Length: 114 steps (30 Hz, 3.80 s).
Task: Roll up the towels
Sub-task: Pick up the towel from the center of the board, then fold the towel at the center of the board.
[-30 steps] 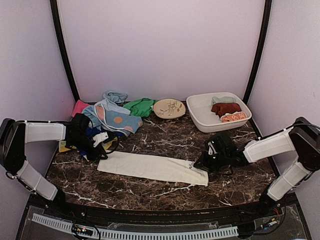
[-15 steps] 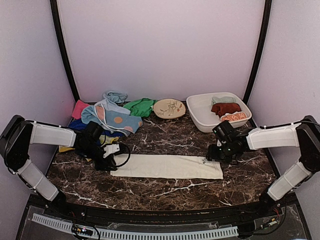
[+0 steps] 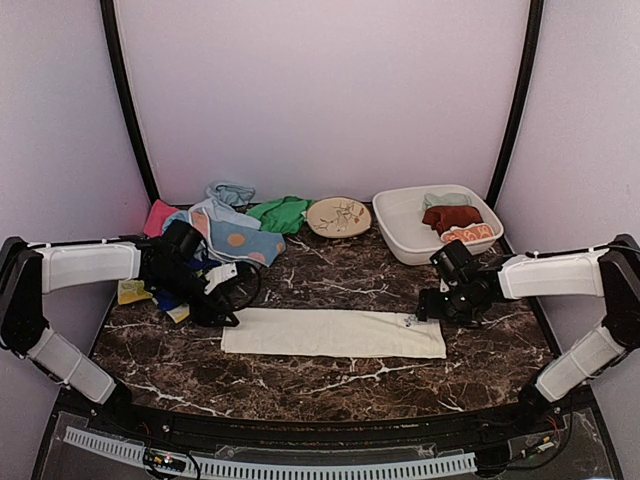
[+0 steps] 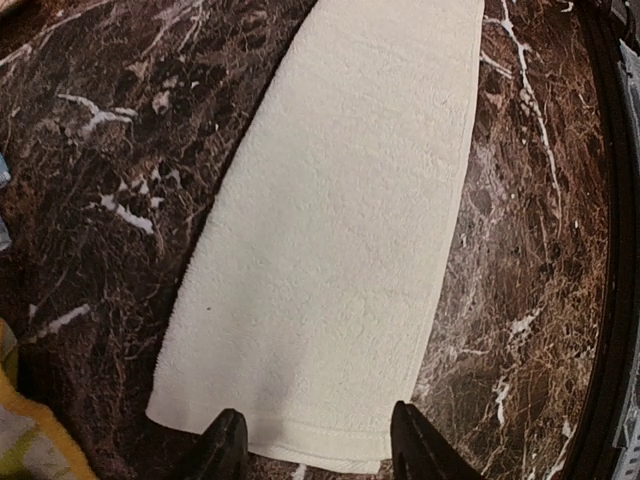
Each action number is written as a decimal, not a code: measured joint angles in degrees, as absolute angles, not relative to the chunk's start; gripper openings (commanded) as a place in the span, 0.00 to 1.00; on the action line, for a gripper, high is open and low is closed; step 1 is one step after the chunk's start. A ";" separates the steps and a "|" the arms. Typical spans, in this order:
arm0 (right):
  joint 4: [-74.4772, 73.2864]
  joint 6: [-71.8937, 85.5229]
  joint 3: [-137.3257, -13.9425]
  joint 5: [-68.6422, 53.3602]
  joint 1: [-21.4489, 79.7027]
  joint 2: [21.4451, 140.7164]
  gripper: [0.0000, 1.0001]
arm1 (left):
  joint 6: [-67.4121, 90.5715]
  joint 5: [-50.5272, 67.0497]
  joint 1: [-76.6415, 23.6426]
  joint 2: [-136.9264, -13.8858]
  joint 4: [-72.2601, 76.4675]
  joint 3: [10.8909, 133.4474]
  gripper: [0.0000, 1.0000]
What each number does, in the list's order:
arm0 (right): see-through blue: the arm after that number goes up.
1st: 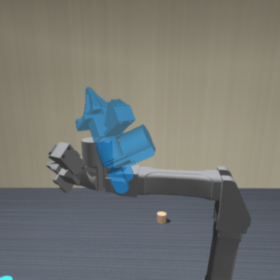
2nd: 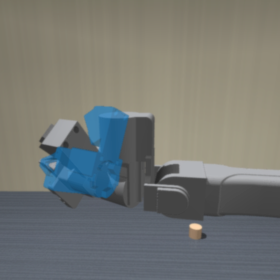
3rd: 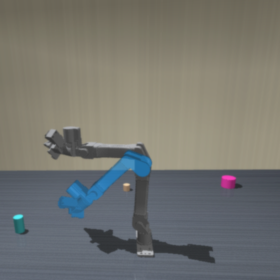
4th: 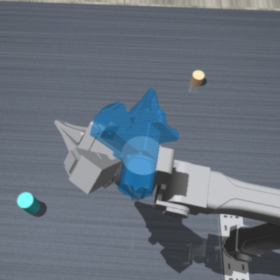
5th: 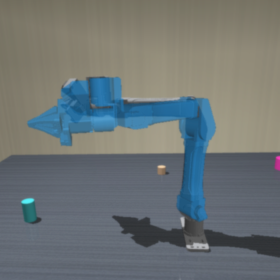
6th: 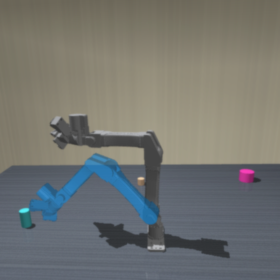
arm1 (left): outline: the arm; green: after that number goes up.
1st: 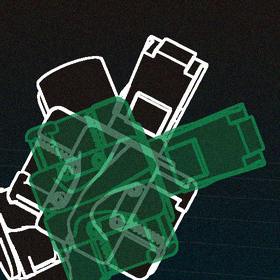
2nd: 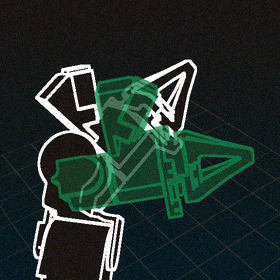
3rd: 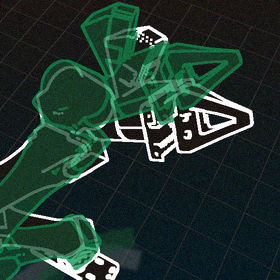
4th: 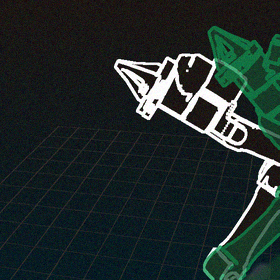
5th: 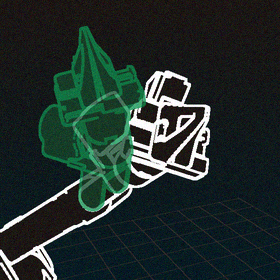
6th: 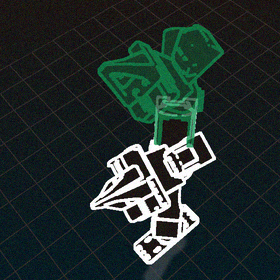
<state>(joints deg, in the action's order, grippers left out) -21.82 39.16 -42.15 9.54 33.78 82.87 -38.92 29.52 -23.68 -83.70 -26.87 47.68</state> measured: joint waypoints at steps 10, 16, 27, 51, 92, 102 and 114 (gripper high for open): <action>-16.75 37.98 -38.70 4.43 29.89 84.31 0.51 | -38.61 28.36 -23.64 -83.22 -26.52 48.36 0.46; -11.94 38.00 -37.74 -0.34 28.62 85.23 0.11 | -39.05 22.59 -23.64 -90.21 -23.79 46.13 0.42; -13.54 38.57 -37.21 -2.74 25.36 82.85 0.00 | -39.68 23.51 -23.62 -91.53 -21.52 46.13 0.45; -29.63 42.83 -54.70 -5.52 35.88 78.89 0.00 | -42.46 37.60 -11.57 -85.84 -33.56 51.68 0.53; -20.82 55.42 -92.25 -13.85 53.41 118.80 0.00 | -44.29 33.28 -11.57 -83.22 -31.38 47.46 0.51; -17.76 58.72 -93.91 -15.81 54.24 123.13 0.00 | -44.29 33.15 -11.57 -83.22 -31.38 47.42 0.51; -10.17 64.10 -94.04 -17.91 54.85 123.52 0.32 | -44.27 33.12 -11.57 -83.24 -31.38 47.42 0.50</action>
